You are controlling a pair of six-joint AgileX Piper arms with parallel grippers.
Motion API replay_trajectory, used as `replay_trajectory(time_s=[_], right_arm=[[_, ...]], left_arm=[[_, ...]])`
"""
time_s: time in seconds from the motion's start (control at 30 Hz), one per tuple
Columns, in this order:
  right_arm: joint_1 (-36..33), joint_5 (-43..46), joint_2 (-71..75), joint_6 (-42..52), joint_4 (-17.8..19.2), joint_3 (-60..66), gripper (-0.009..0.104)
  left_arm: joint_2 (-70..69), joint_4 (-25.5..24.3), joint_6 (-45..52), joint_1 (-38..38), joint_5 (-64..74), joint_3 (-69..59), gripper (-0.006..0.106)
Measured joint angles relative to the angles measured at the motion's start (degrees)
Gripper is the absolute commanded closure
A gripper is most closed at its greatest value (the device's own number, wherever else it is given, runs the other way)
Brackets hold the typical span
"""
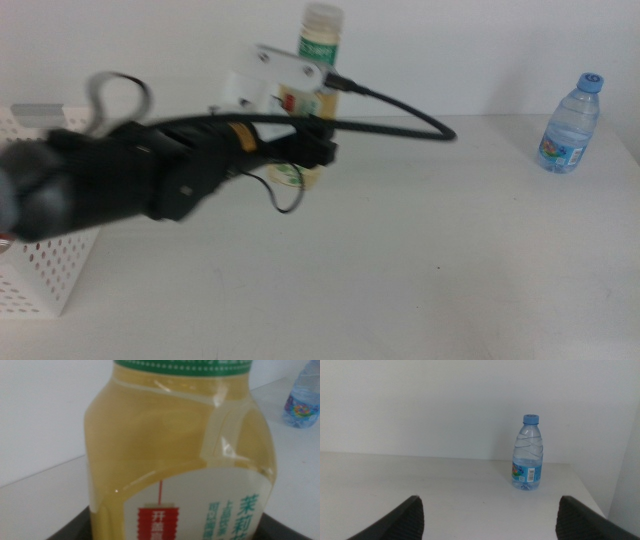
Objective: Use arms to grab the bottles and put them into the dustbin to the left of the table.
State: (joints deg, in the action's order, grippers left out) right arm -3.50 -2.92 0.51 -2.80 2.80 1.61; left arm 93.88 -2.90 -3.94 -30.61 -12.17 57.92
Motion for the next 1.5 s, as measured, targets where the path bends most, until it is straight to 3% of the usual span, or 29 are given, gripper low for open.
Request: replay_trajectory(time_s=[0.57,0.8,0.97,1.13,1.5], right_arm=[[0.0,0.0,0.0,0.0,0.0,0.0,0.019],[0.0,0.0,0.0,0.0,0.0,0.0,0.019],[0.0,0.0,0.0,0.0,0.0,0.0,0.019],[0.0,0.0,0.0,0.0,0.0,0.0,0.019],[0.0,0.0,0.0,0.0,0.0,0.0,0.019]], left_arm=[[-18.8,1.6,3.3,12.1,44.7,4.3,0.082],[-18.8,11.0,16.6,25.1,66.0,13.1,0.083],[-16.6,15.1,23.7,36.1,75.3,18.3,0.083],[-9.3,16.0,26.9,44.5,82.2,25.0,0.083],[6.8,15.5,30.7,51.1,84.1,37.8,0.086]])
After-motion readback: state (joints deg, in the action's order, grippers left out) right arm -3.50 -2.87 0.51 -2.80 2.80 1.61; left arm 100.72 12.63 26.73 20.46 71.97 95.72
